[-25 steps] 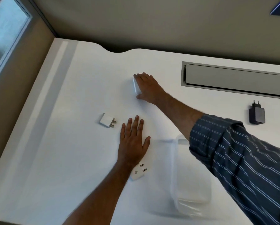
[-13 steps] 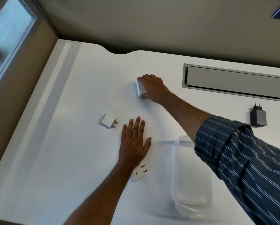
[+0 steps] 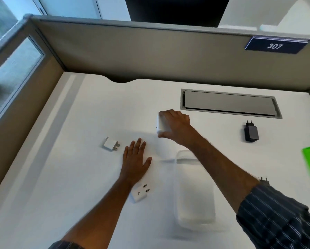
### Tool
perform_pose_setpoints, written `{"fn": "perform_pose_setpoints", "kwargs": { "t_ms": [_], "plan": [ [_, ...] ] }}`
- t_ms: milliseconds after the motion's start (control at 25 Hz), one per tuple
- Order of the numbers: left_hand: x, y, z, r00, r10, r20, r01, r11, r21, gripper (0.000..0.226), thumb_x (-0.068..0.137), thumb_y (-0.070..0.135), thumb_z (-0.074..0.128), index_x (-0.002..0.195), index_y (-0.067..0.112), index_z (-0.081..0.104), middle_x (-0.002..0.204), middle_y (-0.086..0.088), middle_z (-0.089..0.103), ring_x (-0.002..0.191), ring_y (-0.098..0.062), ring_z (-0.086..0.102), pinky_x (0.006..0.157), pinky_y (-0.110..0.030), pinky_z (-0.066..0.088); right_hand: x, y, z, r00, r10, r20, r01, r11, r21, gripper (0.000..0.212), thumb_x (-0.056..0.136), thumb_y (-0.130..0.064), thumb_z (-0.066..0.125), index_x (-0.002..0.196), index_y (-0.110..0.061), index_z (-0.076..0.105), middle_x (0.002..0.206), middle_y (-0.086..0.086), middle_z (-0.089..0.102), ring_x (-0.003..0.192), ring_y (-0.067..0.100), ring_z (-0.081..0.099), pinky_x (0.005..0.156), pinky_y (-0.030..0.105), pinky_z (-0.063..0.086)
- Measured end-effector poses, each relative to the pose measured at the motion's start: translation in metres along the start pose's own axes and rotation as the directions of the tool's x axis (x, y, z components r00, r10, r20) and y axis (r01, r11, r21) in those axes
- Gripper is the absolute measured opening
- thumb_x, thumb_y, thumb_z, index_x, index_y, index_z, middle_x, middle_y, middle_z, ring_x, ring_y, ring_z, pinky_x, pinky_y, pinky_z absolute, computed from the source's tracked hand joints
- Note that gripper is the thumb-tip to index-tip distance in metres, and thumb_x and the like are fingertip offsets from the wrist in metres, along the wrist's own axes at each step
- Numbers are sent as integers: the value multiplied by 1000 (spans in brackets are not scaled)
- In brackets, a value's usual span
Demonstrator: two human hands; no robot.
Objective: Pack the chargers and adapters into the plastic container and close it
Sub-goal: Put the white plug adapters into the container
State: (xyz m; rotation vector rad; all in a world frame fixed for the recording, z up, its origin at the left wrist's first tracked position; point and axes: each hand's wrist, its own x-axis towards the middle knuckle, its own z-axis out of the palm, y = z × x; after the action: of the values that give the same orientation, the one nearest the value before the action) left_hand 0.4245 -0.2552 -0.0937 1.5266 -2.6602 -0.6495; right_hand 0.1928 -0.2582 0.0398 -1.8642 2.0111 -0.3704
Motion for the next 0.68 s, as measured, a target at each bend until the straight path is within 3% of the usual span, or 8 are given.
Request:
{"fn": "perform_pose_setpoints", "kwargs": {
  "t_ms": [240, 440, 520, 680],
  "plan": [
    [-11, 27, -27, 998, -49, -30, 43, 983, -177, 69, 99, 43, 54, 159, 20, 29, 170, 1, 22, 160, -21, 6, 129, -40, 10, -82, 10, -25, 997, 56, -61, -55, 998, 24, 72, 72, -55, 77, 133, -36, 44, 133, -10, 50, 124, 20, 45, 93, 33, 25],
    [-48, 77, -30, 990, -102, -94, 45, 876, -481, 62, 97, 43, 60, 152, 26, 37, 161, 7, 36, 151, -17, 27, 119, -35, 30, -144, 20, -16, 990, 141, 33, -141, 990, 14, 70, 65, -68, 66, 126, -42, 43, 125, -17, 52, 118, 18, 49, 88, 32, 25],
    [-64, 97, -28, 984, -171, -50, 108, 796, -596, 59, 95, 47, 61, 148, 31, 39, 157, 10, 39, 145, -16, 35, 113, -31, 33, -165, 22, -8, 983, 167, 75, -167, 986, -7, 71, 65, -68, 68, 126, -40, 45, 125, -16, 54, 117, 18, 52, 88, 32, 28],
    [-91, 116, -14, 967, -217, 137, 248, 653, -715, 59, 95, 52, 62, 147, 35, 40, 155, 5, 44, 142, -18, 45, 116, -41, 41, -196, 20, 15, 974, 176, 144, -177, 984, -5, 77, 72, -60, 75, 137, -31, 44, 134, -7, 54, 123, 22, 50, 103, 40, 36]
  ]
}}
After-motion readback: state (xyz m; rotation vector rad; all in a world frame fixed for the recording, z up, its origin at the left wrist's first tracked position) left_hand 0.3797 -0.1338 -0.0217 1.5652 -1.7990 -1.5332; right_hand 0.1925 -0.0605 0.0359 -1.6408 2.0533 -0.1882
